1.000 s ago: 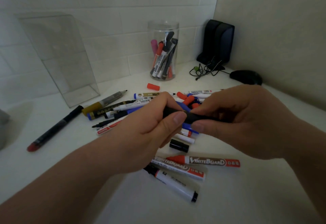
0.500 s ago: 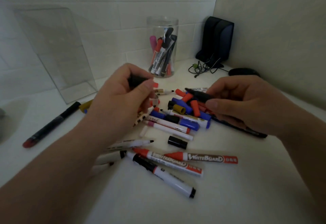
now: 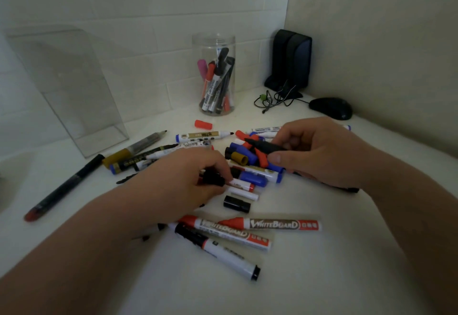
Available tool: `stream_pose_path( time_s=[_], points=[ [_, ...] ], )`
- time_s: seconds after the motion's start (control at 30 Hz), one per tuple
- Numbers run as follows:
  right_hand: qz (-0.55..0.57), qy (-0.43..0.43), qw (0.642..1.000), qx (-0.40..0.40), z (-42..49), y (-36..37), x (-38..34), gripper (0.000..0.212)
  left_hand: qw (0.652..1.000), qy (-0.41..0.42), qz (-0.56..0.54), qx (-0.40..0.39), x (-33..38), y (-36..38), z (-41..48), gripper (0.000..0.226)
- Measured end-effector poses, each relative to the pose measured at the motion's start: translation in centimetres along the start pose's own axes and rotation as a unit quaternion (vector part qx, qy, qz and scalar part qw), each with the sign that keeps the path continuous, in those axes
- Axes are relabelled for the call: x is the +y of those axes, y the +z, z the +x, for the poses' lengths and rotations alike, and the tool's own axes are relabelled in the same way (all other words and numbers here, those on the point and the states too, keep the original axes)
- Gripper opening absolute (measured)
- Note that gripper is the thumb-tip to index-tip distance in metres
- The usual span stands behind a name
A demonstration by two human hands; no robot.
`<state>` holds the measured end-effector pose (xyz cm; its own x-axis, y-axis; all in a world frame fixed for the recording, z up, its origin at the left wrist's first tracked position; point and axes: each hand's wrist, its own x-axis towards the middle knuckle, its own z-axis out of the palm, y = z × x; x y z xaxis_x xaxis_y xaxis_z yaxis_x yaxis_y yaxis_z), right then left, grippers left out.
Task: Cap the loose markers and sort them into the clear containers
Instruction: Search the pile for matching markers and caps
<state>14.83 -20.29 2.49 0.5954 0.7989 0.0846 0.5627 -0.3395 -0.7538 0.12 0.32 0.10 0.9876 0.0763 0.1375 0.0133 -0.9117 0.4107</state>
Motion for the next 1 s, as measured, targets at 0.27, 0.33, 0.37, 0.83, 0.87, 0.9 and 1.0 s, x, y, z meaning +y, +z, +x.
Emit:
stream_pose_path(
  time_s=[0.27, 0.33, 0.37, 0.83, 0.87, 0.9, 1.0],
  points=[
    [0.000, -0.001, 1.000, -0.009, 0.2, 0.0, 0.3, 0.009, 0.999, -0.035, 0.000, 0.019, -0.2, 0.1, 0.9, 0.017],
    [-0.002, -0.001, 1.000, -0.007, 0.2, 0.0, 0.3, 0.008, 0.998, -0.043, 0.033, 0.025, -0.2, 0.6, 1.6, 0.019],
    [-0.002, 0.000, 1.000, -0.008, 0.2, 0.0, 0.3, 0.009, 0.998, -0.042, 0.051, 0.025, -0.1, 0.8, 1.9, 0.020],
    [-0.005, -0.012, 1.000, -0.018, 0.2, 0.2, 0.3, 0.011, 0.995, -0.094, 0.011, -0.015, 1.4, 1.4, 3.3, 0.021],
    [-0.005, -0.012, 1.000, -0.018, 0.2, 0.2, 0.3, 0.011, 0.996, -0.093, 0.000, -0.009, 1.3, 1.4, 3.3, 0.021],
    [-0.004, -0.012, 1.000, -0.017, 0.2, 0.2, 0.3, 0.010, 0.996, -0.093, -0.009, -0.004, 1.1, 1.4, 3.2, 0.020],
    [0.005, -0.006, 1.000, -0.023, 0.2, 0.0, 0.4, 0.011, 0.991, -0.101, -0.074, 0.043, 0.9, 0.7, 2.7, 0.020]
  ],
)
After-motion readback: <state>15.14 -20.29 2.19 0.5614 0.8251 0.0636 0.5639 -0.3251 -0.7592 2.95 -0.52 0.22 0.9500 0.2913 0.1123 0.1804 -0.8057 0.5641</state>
